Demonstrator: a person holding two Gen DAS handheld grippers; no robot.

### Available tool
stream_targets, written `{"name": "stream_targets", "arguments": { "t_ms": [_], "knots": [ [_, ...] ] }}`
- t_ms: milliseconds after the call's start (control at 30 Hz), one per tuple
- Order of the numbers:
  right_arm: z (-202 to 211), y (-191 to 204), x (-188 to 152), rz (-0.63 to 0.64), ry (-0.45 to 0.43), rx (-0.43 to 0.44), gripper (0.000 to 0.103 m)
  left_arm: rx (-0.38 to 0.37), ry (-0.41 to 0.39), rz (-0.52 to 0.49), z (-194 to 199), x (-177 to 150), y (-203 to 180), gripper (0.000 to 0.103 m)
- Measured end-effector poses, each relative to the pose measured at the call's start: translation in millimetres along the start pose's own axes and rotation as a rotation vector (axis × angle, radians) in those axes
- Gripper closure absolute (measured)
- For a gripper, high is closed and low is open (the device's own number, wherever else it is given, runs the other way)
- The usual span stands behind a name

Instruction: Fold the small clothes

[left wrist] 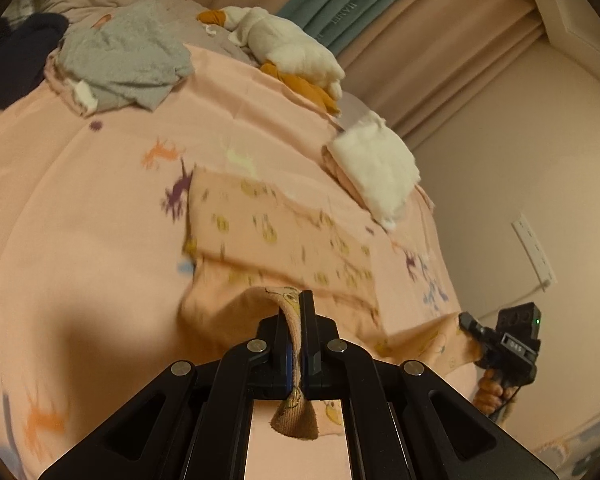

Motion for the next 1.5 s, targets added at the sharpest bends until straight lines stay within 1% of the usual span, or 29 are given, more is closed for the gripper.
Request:
{"name": "stream_targets", "arguments": {
  "t_ms": [67, 133, 200, 300, 400, 500, 533, 600, 633, 667, 700, 733, 767, 833, 867, 900, 933, 967, 1000, 1067, 1100, 1133, 1167, 1200, 1233, 1300, 1333, 1400, 1500],
  "knots": [
    [-15.5, -18.0, 26.4, -0.037, -0.019, -0.027, 0.097, 0.016, -0.005, 0.018, -18.9, 25.0, 3.1, 0.103],
    [-27.8, -33.6, 43.9, -0.065, -0.018, -0.036, 0.097, 0.035, -0.006, 0.035, -38.2, 44.9, 8.2, 0.103],
    [-41.9, -55.2, 60.0, -0.097, -0.019, -0.084, 0.097, 0.045, 0.006, 0.063, -59.0, 61.1, 15.6, 0.103],
    [-64.2, -88.0, 77.6, -0.144, -0.008, -0.143, 0.097, 0.088, 0.019, 0.099, -95.3, 82.5, 31.1, 0.103],
    [-85.9, -116.5, 83.7, -0.186, 0.041, -0.196, 0.096, 0.112, 0.063, 0.148, -133.5, 91.9, 48.4, 0.103],
    [-106.4, -137.1, 81.3, -0.217, 0.127, -0.242, 0.096, 0.139, 0.114, 0.183, -160.0, 92.4, 61.5, 0.103],
    [-110.4, -142.9, 80.9, -0.236, 0.146, -0.25, 0.095, 0.142, 0.127, 0.206, -166.5, 93.6, 66.7, 0.103],
    [-115.0, -155.9, 83.7, -0.315, 0.157, -0.233, 0.093, 0.116, 0.161, 0.275, -178.1, 98.4, 77.8, 0.103],
    [-117.7, -162.9, 84.9, -0.376, 0.154, -0.21, 0.085, 0.107, 0.182, 0.315, -183.2, 101.7, 84.0, 0.103],
    [-120.2, -173.5, 87.0, -0.474, 0.143, -0.17, 0.067, 0.103, 0.2, 0.352, -186.9, 105.0, 88.7, 0.103],
    [-121.6, -180.1, 90.4, -0.533, 0.121, -0.141, 0.057, 0.095, 0.205, 0.395, -192.5, 108.5, 94.6, 0.103],
    [-121.2, -185.3, 94.6, -0.57, 0.09, -0.122, 0.052, 0.091, 0.195, 0.42, -195.3, 113.9, 100.4, 0.103],
    [-119.4, -191.0, 100.8, -0.592, 0.052, -0.119, 0.052, 0.098, 0.176, 0.433, -196.2, 119.9, 104.4, 0.103],
    [-112.9, -196.6, 116.2, -0.58, -0.034, -0.122, 0.052, 0.108, 0.144, 0.44, -196.4, 129.4, 107.7, 0.103],
    [-108.4, -198.1, 121.8, -0.569, -0.068, -0.139, 0.052, 0.14, 0.114, 0.434, -194.9, 134.9, 110.6, 0.095],
    [-103.1, -198.4, 126.0, -0.556, -0.096, -0.163, 0.052, 0.198, 0.072, 0.419, -190.1, 141.8, 115.2, 0.087],
    [-100.0, -197.5, 128.6, -0.542, -0.106, -0.174, 0.052, 0.219, 0.053, 0.415, -188.0, 145.7, 117.7, 0.065],
    [-96.2, -195.4, 130.1, -0.523, -0.111, -0.182, 0.052, 0.222, 0.033, 0.413, -184.0, 149.1, 119.8, 0.05],
    [-91.9, -190.3, 131.5, -0.493, -0.11, -0.191, 0.052, 0.218, 0.018, 0.404, -179.8, 150.1, 119.1, 0.05],
    [-85.3, -172.0, 133.2, -0.373, -0.093, -0.208, 0.052, 0.227, 0.012, 0.316, -168.9, 147.7, 109.5, 0.05],
    [-81.8, -156.3, 132.4, -0.266, -0.067, -0.231, 0.052, 0.255, 0.014, 0.24, -163.4, 142.6, 101.6, 0.05],
    [-81.0, -147.6, 131.1, -0.203, -0.05, -0.243, 0.054, 0.285, 0.023, 0.172, -160.1, 137.2, 95.2, 0.05],
    [-81.0, -135.3, 128.0, -0.125, -0.026, -0.25, 0.06, 0.303, 0.031, 0.078, -153.1, 126.2, 82.6, 0.05],
    [-82.4, -122.4, 121.8, -0.045, 0.005, -0.244, 0.065, 0.296, 0.032, 0.027, -150.0, 118.9, 74.0, 0.05],
    [-86.0, -111.1, 114.7, 0.023, 0.04, -0.237, 0.072, 0.275, 0.042, -0.029, -144.6, 107.6, 63.6, 0.05],
    [-99.6, -92.1, 93.8, 0.147, 0.141, -0.239, 0.079, 0.235, 0.085, -0.141, -140.1, 79.6, 42.2, 0.05],
    [-112.9, -86.5, 84.1, 0.188, 0.185, -0.244, 0.083, 0.227, 0.114, -0.187, -142.2, 67.7, 35.1, 0.05],
    [-129.4, -88.4, 69.4, 0.225, 0.252, -0.262, 0.084, 0.234, 0.181, -0.254, -157.9, 48.4, 23.4, 0.051],
    [-160.7, -97.9, 59.2, 0.23, 0.317, -0.306, 0.085, 0.271, 0.266, -0.283, -195.4, 34.5, 19.1, 0.052]
  ]
}}
Point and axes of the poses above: each gripper's, at about its wrist camera, not at the fingertips, and z roughly against the way its jaws point, y to its left, x to its top, the point moved 7 cm from there along -z, roughly the way its jaws point, and after that the axes turned 7 degrees about z, right-handed, at the moved point
